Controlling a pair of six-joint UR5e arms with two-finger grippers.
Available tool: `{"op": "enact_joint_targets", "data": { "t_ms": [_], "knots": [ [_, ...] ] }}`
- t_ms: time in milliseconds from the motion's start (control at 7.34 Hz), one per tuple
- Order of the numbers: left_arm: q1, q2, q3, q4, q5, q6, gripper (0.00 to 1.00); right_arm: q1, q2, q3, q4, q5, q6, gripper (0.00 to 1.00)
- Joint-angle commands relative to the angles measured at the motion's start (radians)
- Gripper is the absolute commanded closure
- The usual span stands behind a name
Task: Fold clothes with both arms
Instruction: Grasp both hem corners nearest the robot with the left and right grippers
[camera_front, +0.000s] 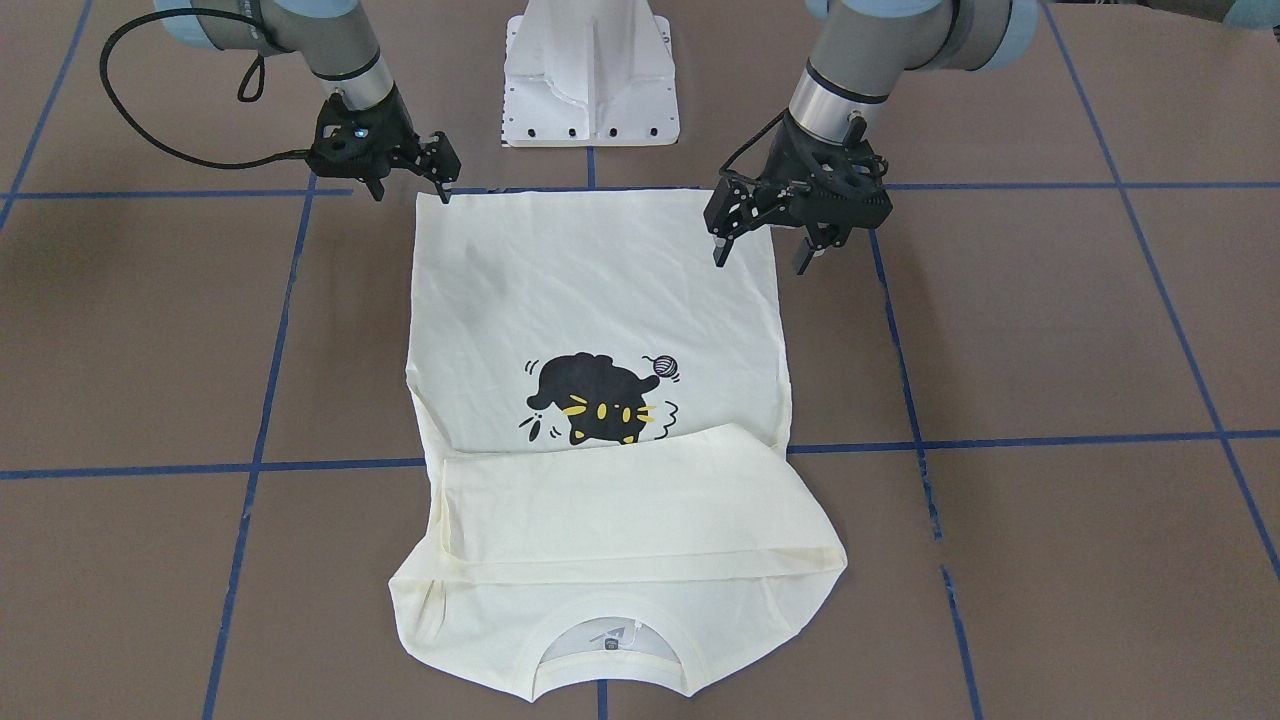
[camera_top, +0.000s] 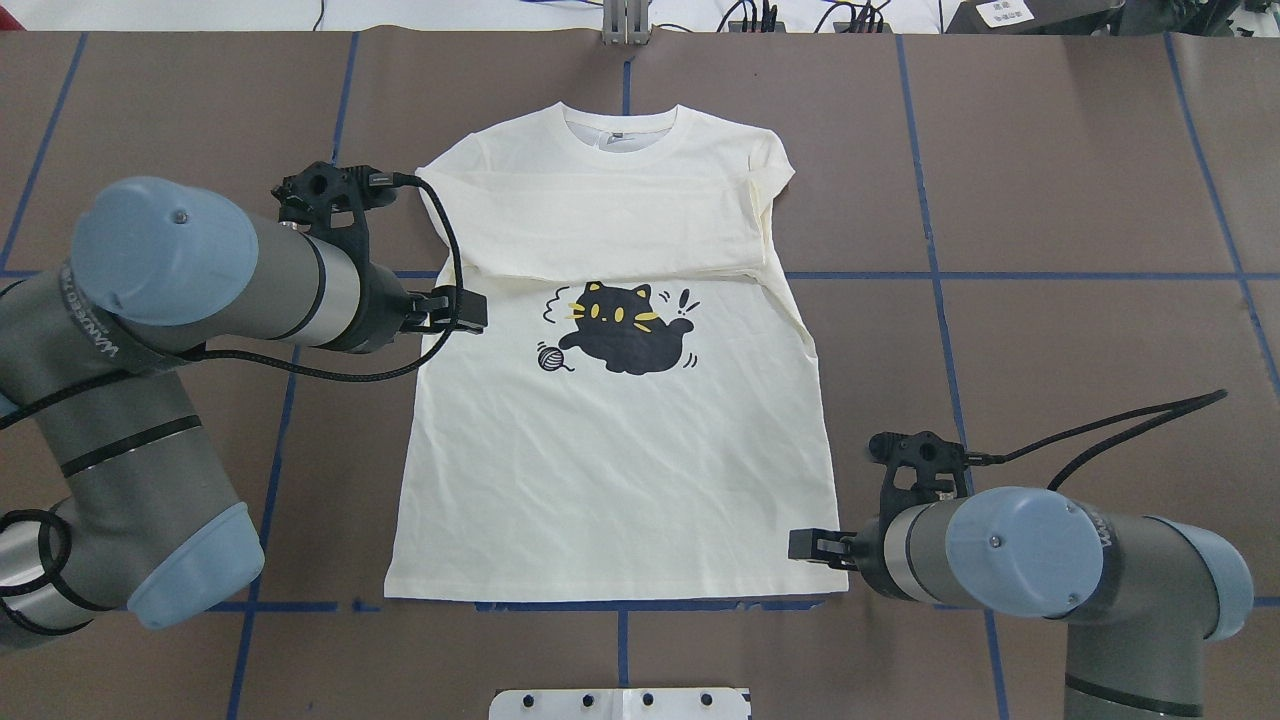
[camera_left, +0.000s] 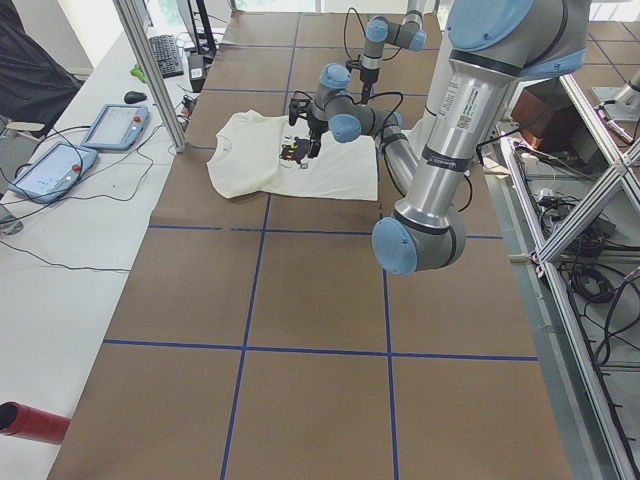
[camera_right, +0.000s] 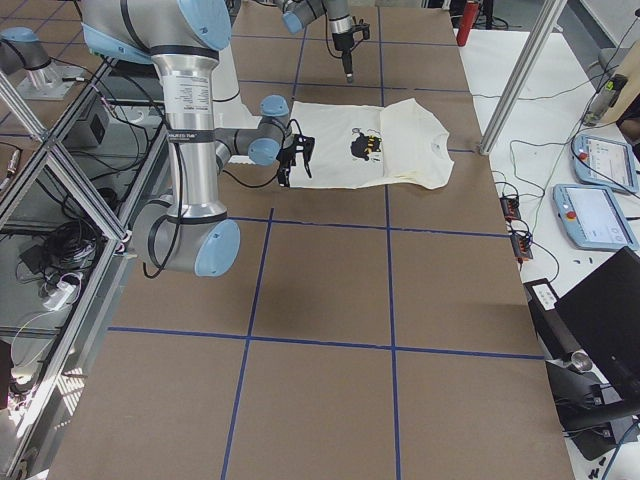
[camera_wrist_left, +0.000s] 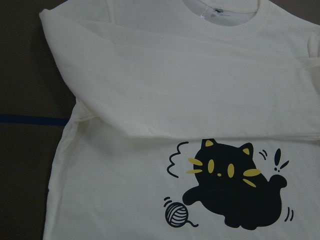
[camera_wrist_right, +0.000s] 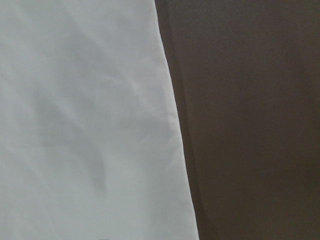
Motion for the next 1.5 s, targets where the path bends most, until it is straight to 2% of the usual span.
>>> {"op": "enact_joint_targets", "data": {
  "t_ms": [0,545,681,1090,1363],
  "knots": [
    [0.005,-0.001,-0.004,0.0,0.001,-0.001,0.0,-0.035,0.013,-0.037,-0.001,-0.007,0.01,0.01],
    [0.005,-0.001,-0.004,0.0,0.001,-0.001,0.0,-0.04,0.014,-0.057,-0.004,-0.008,0.008,0.11],
    [0.005,0.0,-0.004,0.0,0.001,-0.001,0.0,-0.04,0.015,-0.056,-0.004,-0.007,0.008,0.19],
    [0.005,0.005,-0.003,-0.002,0.001,0.0,0.0,-0.037,0.015,-0.054,-0.004,-0.008,0.008,0.59],
    [0.005,0.005,-0.003,-0.002,0.001,-0.001,0.0,-0.03,0.015,-0.051,-0.004,-0.007,0.007,0.68]
  ]
}}
